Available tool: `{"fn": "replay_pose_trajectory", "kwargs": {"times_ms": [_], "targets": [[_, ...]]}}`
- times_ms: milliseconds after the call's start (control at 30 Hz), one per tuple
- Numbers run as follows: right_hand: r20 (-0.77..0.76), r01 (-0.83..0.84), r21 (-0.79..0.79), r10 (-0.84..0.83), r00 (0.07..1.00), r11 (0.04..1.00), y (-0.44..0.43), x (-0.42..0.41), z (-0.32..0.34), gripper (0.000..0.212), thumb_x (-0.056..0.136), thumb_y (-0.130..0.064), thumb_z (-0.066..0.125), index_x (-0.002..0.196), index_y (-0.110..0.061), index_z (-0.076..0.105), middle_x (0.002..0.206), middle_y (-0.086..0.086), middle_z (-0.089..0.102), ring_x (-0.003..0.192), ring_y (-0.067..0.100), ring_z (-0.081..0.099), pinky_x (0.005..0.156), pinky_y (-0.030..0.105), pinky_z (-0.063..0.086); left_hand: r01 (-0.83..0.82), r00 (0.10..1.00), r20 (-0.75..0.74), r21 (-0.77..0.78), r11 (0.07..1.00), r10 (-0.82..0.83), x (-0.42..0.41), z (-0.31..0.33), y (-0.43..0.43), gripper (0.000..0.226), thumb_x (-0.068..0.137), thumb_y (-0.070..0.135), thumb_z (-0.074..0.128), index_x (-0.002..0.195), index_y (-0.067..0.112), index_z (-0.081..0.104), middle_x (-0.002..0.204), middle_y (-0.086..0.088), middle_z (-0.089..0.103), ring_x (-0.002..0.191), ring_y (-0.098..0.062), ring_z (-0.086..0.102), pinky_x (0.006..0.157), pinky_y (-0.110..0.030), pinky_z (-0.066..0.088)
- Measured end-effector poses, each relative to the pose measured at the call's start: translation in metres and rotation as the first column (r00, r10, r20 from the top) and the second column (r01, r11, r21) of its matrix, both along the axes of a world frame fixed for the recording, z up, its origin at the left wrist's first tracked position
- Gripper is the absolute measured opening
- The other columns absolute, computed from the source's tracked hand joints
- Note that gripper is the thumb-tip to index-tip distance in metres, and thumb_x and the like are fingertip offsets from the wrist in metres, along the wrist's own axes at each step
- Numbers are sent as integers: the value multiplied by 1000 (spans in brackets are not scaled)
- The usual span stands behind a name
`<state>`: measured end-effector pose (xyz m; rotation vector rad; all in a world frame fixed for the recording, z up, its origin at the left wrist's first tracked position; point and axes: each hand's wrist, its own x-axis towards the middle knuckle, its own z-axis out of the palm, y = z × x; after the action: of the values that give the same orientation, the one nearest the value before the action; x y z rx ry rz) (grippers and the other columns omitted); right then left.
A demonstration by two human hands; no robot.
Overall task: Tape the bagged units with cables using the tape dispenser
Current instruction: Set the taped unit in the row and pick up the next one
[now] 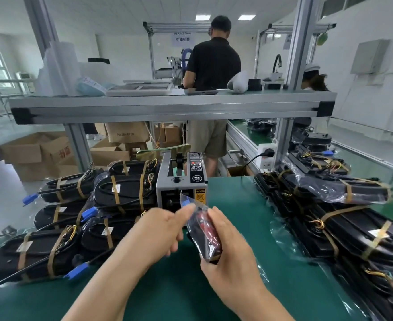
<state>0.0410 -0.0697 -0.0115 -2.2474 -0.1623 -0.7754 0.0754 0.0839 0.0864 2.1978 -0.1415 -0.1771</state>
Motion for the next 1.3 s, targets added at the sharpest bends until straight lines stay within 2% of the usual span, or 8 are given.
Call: {"fn": "replay_pose_trajectory", "kwargs": {"times_ms": [267,533,700,767,833,967,1100,1300], "targets": [[56,-42,-129,50,997,991,-1,-2,-4,95,62,-9,87,148,-14,46,153,1,46,140,20,46,106,46,48,57,998,15,-190,980,-55,0,-1,-2,41,91,30,64,52,20,58,48,2,53,42,-8,41,44,-17,38],[69,-75,-228,93,993,971,-19,4,4,103,60,-13,89,148,-27,39,154,-7,45,140,12,45,103,42,52,-59,994,-110,-506,860,3,3,-4,-12,41,88,18,59,46,23,55,48,2,46,39,-8,35,40,-17,32],[-93,-143,122,155,984,982,-24,2,11,86,70,-7,76,136,-53,45,134,-33,56,117,-3,60,94,18,51,-31,993,-114,-460,887,-24,13,-7,-8,43,92,45,59,56,20,56,52,0,51,44,-10,40,48,-21,38],[-179,-202,295,262,948,934,-32,1,19,79,68,-6,76,123,-58,53,119,-27,67,104,0,67,84,8,47,-14,995,86,-379,925,50,21,-13,0,53,82,65,56,66,15,59,56,5,57,50,-7,48,56,-21,42],[-212,-296,386,396,894,874,-41,1,30,75,67,-5,75,124,-52,59,114,-16,72,106,7,69,84,8,47,79,944,327,-346,935,41,25,-17,6,42,67,61,67,87,24,67,79,11,66,70,2,57,69,-16,45],[-251,-429,401,548,798,809,-49,5,45,77,70,0,74,133,-41,58,124,-12,70,118,8,65,97,14,45,292,855,477,-122,949,-202,33,-17,9,72,56,53,89,121,46,59,124,28,53,125,4,45,104,-16,35],[-251,-450,416,575,779,791,-50,7,46,76,72,6,73,137,-30,57,128,-8,68,122,12,63,100,17,45,418,848,427,-171,892,-315,36,-5,7,46,62,35,86,107,29,75,113,15,64,120,-9,54,108,-31,40],[-255,-477,412,601,758,776,-49,7,45,76,73,9,71,137,-29,57,127,-3,70,120,15,65,100,19,46,479,860,355,-317,818,-366,37,2,6,24,64,19,82,84,8,80,92,-2,68,91,-14,65,83,-22,51]]}}
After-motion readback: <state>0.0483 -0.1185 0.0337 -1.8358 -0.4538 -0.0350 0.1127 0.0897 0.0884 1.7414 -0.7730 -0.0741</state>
